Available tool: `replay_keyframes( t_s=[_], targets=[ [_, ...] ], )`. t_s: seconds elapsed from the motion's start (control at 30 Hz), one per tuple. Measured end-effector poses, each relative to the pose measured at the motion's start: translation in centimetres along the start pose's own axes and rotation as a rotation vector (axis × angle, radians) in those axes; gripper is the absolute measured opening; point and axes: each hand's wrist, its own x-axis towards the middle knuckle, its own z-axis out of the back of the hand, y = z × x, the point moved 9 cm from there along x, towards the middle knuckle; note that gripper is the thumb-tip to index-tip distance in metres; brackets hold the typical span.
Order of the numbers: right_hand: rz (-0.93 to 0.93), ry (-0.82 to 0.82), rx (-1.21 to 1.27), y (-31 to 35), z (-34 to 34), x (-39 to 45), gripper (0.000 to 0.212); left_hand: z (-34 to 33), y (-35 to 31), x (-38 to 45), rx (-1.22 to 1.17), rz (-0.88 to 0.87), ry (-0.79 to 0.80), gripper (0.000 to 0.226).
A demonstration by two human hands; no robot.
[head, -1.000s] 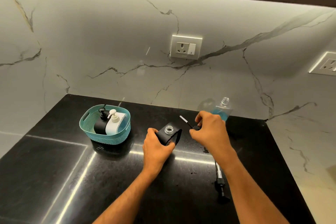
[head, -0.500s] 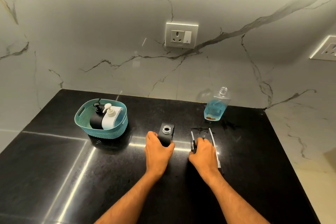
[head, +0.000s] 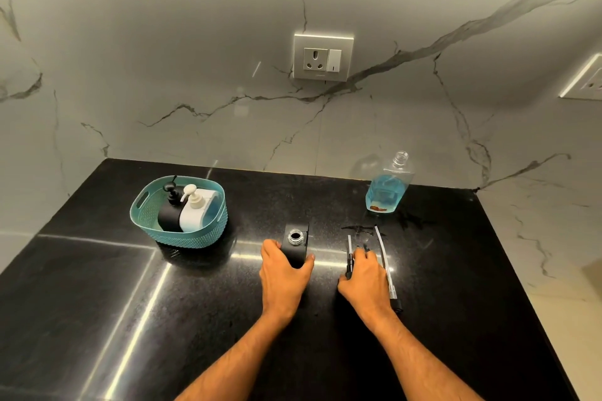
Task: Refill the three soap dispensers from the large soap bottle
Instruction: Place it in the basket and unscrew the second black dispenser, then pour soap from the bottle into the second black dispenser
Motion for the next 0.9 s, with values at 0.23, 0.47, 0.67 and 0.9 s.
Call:
replay_keyframes(
  t_s=[0.23, 0.47, 0.67, 0.9],
  targets=[
    [-0.004, 0.013, -0.038, -0.3, -0.5, 0.7, 0.051, -0.6, 0.3, 0.1, 0.008, 0.044, 0.036, 0.048],
    [0.065, -0.212, 0.011, 0.5, 2.4, 1.7, 0.05, -0.6, 0.1, -0.1, -0.029, 0.058, 0.052, 0.035],
    [0.025, -0.435, 0.437, -1.9, 7.2, 5.1, 0.048, -0.3, -1.4, 0.2, -0.066, 0.03, 0.072, 0.029],
    [-0.082, -0.554, 0.659, -5.2, 10.6, 10.2, 0.072, -0.5, -3.1, 1.4, -0.085, -0.005, 0.06, 0.032]
  ],
)
